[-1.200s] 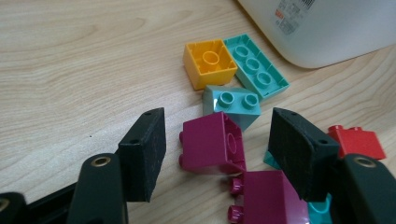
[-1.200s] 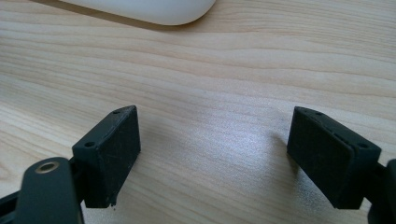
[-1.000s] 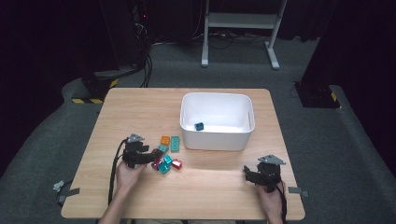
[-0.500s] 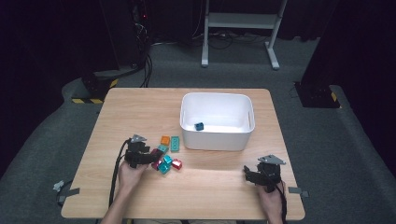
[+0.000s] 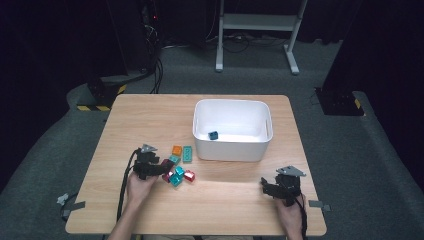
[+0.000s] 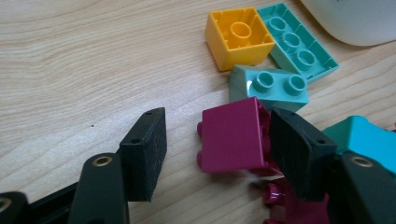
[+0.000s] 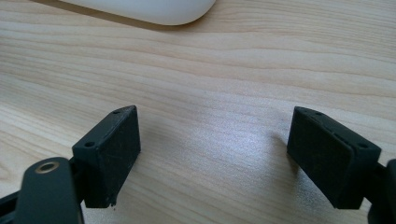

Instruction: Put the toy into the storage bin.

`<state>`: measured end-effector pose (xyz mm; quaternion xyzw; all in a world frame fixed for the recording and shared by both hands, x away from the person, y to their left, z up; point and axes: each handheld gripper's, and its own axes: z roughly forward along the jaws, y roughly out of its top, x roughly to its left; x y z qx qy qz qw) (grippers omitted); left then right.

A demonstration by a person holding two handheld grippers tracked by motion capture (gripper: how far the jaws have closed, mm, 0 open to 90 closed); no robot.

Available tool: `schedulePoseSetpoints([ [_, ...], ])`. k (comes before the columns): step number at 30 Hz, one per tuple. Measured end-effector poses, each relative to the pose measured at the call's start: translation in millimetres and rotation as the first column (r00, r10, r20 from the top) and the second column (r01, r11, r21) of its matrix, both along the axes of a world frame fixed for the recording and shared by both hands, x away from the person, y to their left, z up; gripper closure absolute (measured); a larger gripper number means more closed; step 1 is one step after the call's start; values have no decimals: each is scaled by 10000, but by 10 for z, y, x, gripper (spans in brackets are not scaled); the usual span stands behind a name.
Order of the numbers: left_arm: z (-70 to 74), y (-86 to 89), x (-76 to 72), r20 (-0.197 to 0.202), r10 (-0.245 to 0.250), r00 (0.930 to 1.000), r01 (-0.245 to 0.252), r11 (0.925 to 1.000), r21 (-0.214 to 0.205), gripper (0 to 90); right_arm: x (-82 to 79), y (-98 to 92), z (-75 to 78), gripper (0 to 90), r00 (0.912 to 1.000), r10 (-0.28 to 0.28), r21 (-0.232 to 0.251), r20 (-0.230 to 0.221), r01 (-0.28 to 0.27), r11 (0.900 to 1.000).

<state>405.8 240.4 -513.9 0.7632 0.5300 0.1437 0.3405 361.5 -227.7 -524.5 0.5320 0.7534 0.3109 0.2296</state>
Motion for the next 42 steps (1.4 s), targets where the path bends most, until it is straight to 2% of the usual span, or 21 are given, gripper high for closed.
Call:
schedulePoseSetpoints([
  [4,0,12,2,31,79,10000,-80,9999,93,386,0,0,0,172,10000,-2,1,-3,2,10000],
  [7,0,17,2,106,155,9998,-158,9994,318,395,0,0,0,172,10000,1,-2,0,-1,10000],
  [15,-13,92,31,228,510,9984,-516,9983,268,411,-1,1,0,172,10000,-3,-1,1,3,10000],
  [23,-25,176,45,278,902,9955,-899,9959,-126,530,-1,1,0,172,10000,-4,-1,2,4,10000],
  [28,-42,183,31,435,983,9942,-972,9949,-259,542,-1,1,0,172,10000,-6,0,1,6,10000],
  [35,-39,190,30,473,953,9943,-943,9953,-226,546,-1,1,0,172,10000,-6,1,1,6,10000],
  [39,-22,205,28,512,1051,9931,-1026,9935,-491,564,-1,1,0,172,10000,-3,-1,2,3,10000],
  [42,-16,206,29,473,994,9939,-976,9945,-385,564,-1,1,0,172,10000,-8,2,-1,8,10000],
])
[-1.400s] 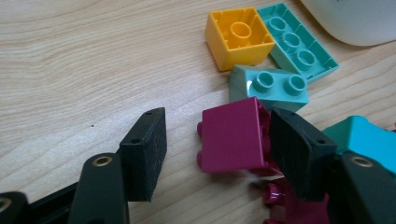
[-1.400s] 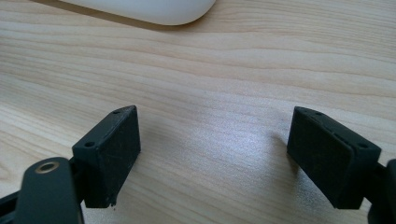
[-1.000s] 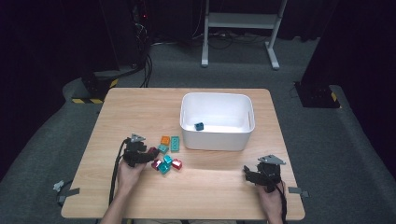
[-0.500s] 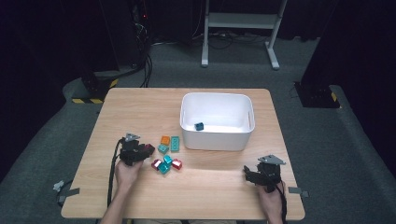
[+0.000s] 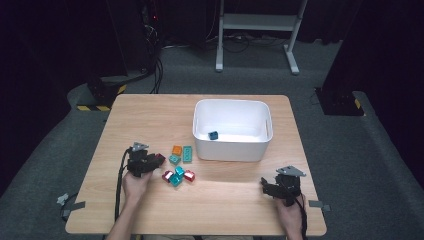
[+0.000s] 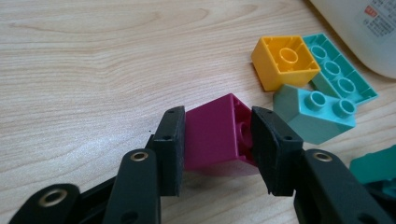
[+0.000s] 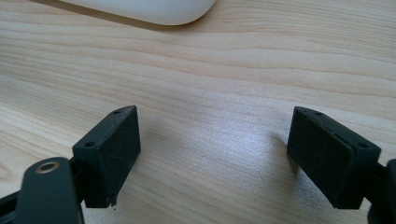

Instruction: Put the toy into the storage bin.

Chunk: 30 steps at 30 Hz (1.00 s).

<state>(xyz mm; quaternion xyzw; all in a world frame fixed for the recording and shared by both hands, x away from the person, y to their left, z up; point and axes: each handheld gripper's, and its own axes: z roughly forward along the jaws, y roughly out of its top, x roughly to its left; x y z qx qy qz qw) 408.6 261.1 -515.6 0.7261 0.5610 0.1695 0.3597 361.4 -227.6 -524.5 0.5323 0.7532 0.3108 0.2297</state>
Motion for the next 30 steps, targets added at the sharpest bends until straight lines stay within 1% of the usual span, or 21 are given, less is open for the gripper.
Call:
schedulePoseSetpoints([
  [1,-1,2,-1,-10,-5,10000,5,10000,50,565,0,0,0,172,10000,3,-2,2,-3,10000],
  [3,1,2,-3,15,18,10000,-18,10000,-4,565,0,0,0,172,10000,4,-3,2,-4,10000],
  [5,14,3,-5,82,-30,10000,29,10000,83,565,0,0,0,172,10000,3,-3,2,-3,10000],
  [8,35,-14,-11,118,-50,9999,50,10000,37,565,0,0,0,172,10000,3,-1,1,-3,10000],
  [10,50,-18,-14,153,-89,9998,87,9999,101,565,0,0,0,172,10000,5,-2,1,-5,10000],
  [16,112,-44,-34,320,-154,9994,153,9999,35,566,0,0,0,172,10000,5,-3,0,-5,10000],
  [18,125,-35,-40,332,-202,9992,198,9997,128,566,0,0,0,172,10000,5,-1,3,-5,10000],
  [21,148,-26,-50,342,-203,9992,203,9998,-7,566,0,0,0,172,10000,3,-2,2,-3,10000],
  [23,174,-21,-59,358,-270,9990,269,9996,37,566,0,0,0,172,10000,3,-2,1,-3,10000],
  [24,194,-30,-60,298,-316,9991,314,9995,82,566,0,0,0,172,10000,3,-2,2,-3,10000],
  [25,210,-31,-60,344,-355,9988,349,9993,165,566,0,0,0,172,10000,3,-4,1,-3,10000],
  [30,331,-57,-53,477,-587,9971,584,9983,74,567,0,0,0,172,10000,4,-2,2,-4,10000],
])
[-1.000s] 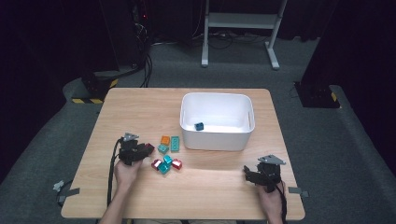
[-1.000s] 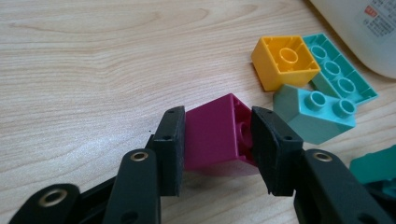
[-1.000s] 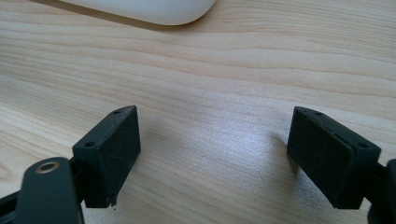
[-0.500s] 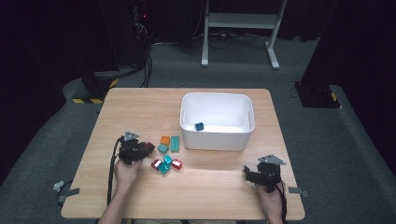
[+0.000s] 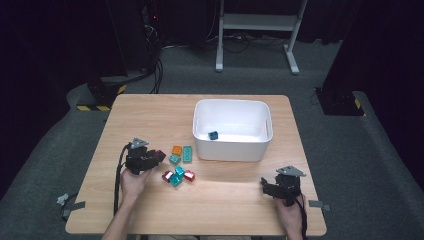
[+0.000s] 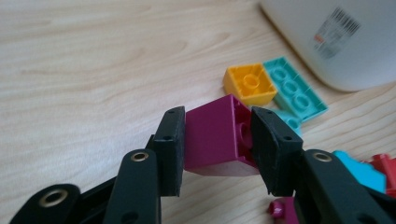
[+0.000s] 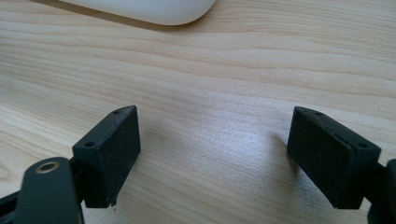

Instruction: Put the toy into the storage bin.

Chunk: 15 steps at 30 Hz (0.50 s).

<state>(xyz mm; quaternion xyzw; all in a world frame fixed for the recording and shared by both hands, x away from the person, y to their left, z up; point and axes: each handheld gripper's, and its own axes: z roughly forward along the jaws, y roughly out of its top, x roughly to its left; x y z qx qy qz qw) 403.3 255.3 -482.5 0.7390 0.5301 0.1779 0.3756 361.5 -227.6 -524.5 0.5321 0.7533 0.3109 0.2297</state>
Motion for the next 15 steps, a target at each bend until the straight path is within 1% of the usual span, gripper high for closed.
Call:
schedulePoseSetpoints([
  [1,21,-9,5,-66,-40,10000,40,10000,-55,567,0,0,0,172,10000,0,2,-2,0,10000],
  [3,72,-20,6,-23,-177,9998,176,9997,-168,566,0,0,0,172,10000,2,-1,0,-2,10000],
  [6,170,-53,2,166,-356,9992,362,9986,-380,567,0,0,0,172,10000,-1,1,0,1,10000],
  [9,257,-87,16,236,-507,9984,515,9980,-358,567,0,0,0,172,10000,2,-1,0,-2,10000],
  [11,315,-108,33,260,-636,9976,648,9967,-492,567,0,0,0,172,10000,1,0,0,-1,10000],
  [14,410,-150,64,307,-871,9957,883,9953,-397,567,0,0,0,172,10000,-1,3,-2,1,10000],
  [15,431,-159,71,296,-930,9952,943,9946,-425,567,0,0,0,172,10000,2,2,-2,-2,10000],
])
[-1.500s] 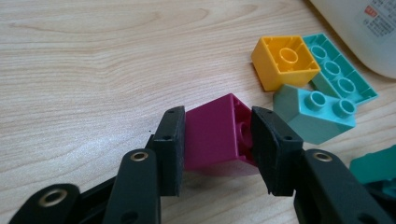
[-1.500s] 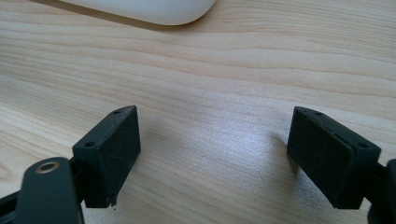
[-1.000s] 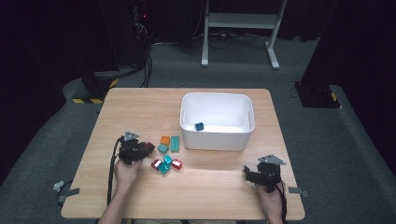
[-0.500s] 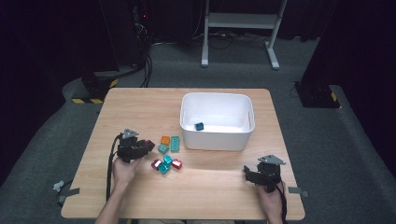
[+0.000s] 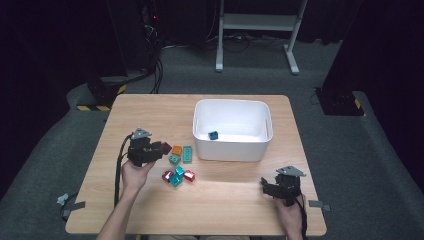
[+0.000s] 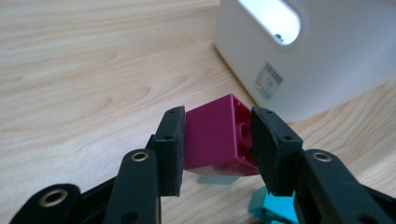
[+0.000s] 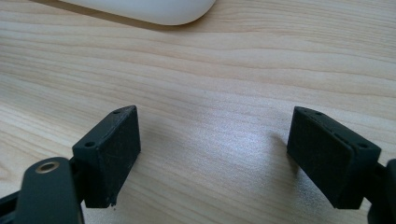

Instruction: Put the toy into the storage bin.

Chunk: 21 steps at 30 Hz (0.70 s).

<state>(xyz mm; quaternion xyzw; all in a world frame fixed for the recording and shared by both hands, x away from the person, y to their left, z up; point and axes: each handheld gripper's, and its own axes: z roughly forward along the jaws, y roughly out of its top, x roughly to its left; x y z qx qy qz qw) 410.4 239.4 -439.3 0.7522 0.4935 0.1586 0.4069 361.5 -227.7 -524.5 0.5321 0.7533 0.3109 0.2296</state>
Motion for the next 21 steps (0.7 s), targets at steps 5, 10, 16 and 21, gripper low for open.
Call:
schedulePoseSetpoints([
  [5,169,-59,48,120,-331,9994,335,9988,-359,567,0,0,0,172,10000,0,1,0,0,10000],
  [10,334,-116,100,230,-657,9976,669,9964,-529,566,0,0,0,172,10000,-3,4,-2,3,10000],
  [16,503,-227,151,374,-1014,9941,1031,9935,-473,567,0,0,0,172,10000,-3,5,-3,3,10000],
  [21,600,-315,192,469,-1323,9901,1353,9885,-675,567,1,0,0,172,10000,-2,5,-3,2,10000],
])
